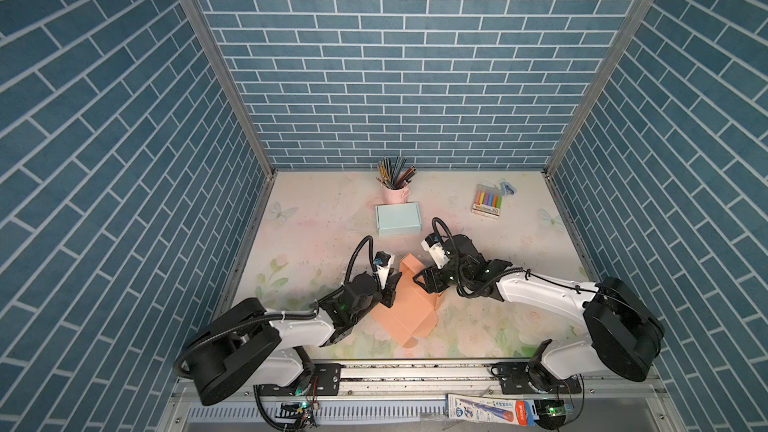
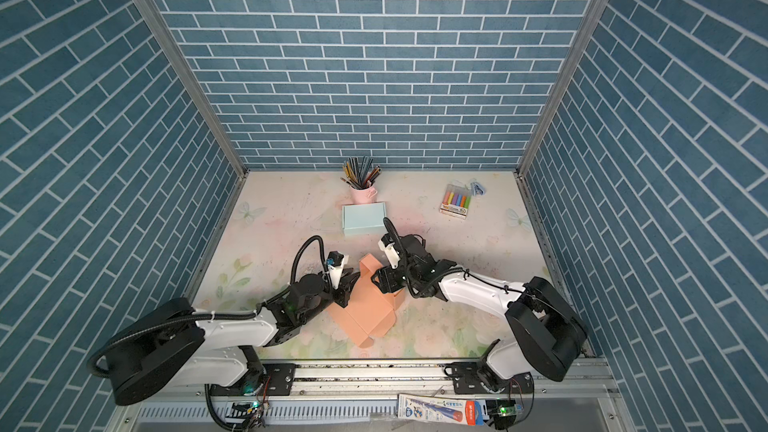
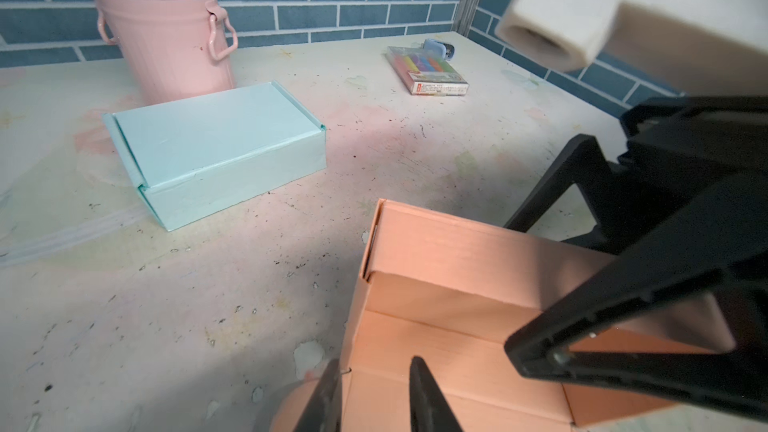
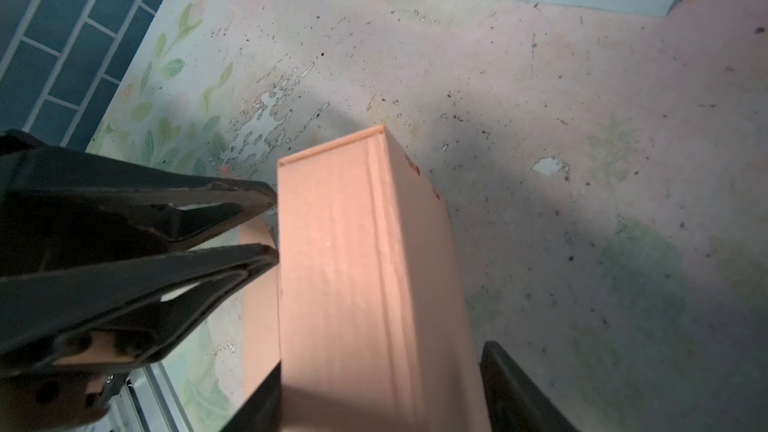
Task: Fold the paper box
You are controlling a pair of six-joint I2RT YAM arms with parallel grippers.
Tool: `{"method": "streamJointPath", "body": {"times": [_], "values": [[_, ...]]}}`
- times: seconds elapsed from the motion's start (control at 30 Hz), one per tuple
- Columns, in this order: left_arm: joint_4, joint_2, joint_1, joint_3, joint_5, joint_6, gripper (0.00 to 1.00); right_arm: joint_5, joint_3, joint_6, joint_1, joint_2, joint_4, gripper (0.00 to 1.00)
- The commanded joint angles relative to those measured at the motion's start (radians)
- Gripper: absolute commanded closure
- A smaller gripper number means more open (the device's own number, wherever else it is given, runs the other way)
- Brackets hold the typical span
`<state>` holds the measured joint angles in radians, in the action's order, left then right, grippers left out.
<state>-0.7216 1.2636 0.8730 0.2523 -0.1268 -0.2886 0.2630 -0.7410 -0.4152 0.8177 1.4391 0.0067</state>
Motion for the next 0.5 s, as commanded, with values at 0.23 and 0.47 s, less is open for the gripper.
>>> {"method": "streamJointPath", "body": {"times": [0.23, 0.47], "values": [[0.459, -0.235, -0.032, 0.073, 0.027, -0.204, 0.59, 0.102, 0.065, -0.059, -0.093, -0.031, 0.110, 0.36], [0.616, -0.394, -0.185, 0.075, 0.165, -0.261, 0.43, 0.154, 0.095, -0.084, -0.134, -0.017, 0.177, 0.37]]}}
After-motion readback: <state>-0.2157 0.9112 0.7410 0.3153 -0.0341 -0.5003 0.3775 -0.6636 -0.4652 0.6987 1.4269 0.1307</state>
